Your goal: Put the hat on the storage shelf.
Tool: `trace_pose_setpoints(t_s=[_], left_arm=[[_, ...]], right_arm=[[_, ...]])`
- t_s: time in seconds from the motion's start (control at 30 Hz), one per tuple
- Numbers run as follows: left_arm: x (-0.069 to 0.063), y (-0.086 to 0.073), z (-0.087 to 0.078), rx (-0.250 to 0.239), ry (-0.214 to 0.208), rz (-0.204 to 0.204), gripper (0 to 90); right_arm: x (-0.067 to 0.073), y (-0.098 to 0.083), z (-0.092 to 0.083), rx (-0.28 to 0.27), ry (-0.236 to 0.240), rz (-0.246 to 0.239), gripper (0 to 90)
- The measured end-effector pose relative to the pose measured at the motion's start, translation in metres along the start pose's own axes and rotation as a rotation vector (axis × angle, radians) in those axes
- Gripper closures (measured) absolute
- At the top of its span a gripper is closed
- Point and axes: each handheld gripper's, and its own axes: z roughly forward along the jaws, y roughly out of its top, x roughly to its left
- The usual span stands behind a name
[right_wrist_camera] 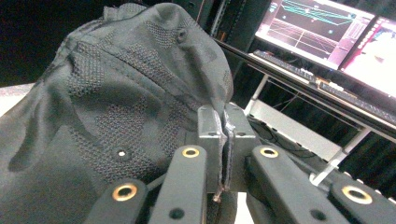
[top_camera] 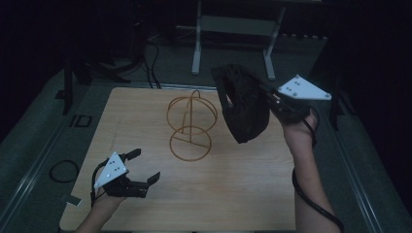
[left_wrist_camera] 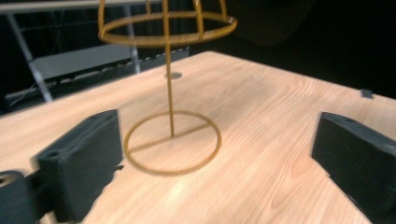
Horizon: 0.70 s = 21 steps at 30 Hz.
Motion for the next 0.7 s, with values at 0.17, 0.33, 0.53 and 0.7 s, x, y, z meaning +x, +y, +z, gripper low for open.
trace_pose_setpoints(t_s=[0.17, 0.33, 0.53, 0.7], left_arm=[[-0.004, -0.028, -0.013, -0.011, 0.042, -0.056, 2.1], [-0.008, -0.048, -0.017, -0.006, 0.071, -0.057, 2.1], [-0.005, -0.057, -0.018, 0.002, 0.093, -0.068, 2.1], [-0.004, -0.059, -0.019, -0.007, 0.099, -0.063, 2.1]], right_arm=[[0.007, 0.015, 0.022, 0.024, 0.017, -0.021, 87.4], [0.024, 0.022, 0.046, 0.074, 0.053, -0.045, 87.4], [0.048, 0.021, 0.064, 0.114, 0.128, -0.071, 87.3], [0.061, 0.022, 0.077, 0.133, 0.186, -0.07, 87.1]])
